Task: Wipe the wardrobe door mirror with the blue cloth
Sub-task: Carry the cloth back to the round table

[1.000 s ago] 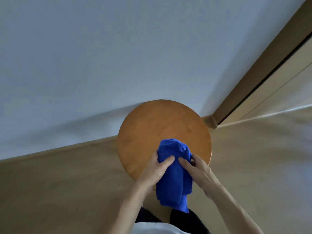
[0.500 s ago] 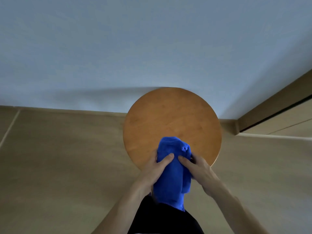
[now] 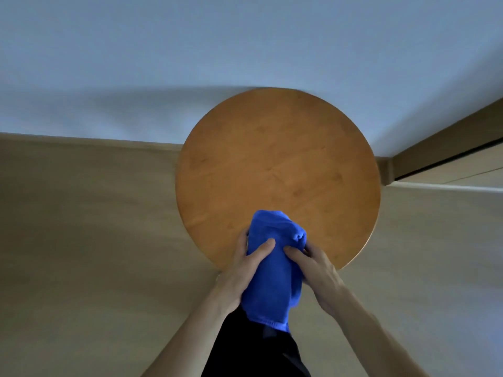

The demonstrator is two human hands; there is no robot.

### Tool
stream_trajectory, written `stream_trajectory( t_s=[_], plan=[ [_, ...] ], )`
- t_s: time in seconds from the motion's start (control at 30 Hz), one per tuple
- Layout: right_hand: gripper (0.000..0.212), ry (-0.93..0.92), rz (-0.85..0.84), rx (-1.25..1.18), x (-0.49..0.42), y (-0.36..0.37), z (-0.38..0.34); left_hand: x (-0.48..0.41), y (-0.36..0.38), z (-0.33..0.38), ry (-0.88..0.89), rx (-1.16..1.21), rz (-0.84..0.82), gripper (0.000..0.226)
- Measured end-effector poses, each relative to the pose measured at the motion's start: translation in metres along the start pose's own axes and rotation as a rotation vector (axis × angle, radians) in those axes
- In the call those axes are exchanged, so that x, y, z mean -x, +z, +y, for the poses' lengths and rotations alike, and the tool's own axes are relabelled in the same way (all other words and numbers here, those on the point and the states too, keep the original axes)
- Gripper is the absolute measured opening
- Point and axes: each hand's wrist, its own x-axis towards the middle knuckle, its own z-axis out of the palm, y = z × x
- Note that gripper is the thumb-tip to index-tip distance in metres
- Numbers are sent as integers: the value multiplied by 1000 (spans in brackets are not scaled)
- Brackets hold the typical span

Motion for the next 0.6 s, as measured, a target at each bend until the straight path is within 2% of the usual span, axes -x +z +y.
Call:
stream_trajectory(
  t_s=[0.2,0.3,0.33,0.4,0.5,0.6],
  plan=[
    [29,-40,75,-26,-48,2,11,-52,-13,-7,107,-37,48,41],
    [31,-69,147,9,-68,-5,13,-67,-19,-9,181,-58,146,26],
    [27,-84,169,25,-73,-9,14,-71,-21,-12,206,-74,193,30],
    [16,-115,206,71,-84,-15,20,-78,-25,-19,242,-130,269,53],
    [16,-101,248,183,-98,-18,29,-90,-24,-25,214,-220,277,78],
    [31,-75,304,254,-107,-15,37,-101,-20,-32,144,-232,290,75]
  ],
)
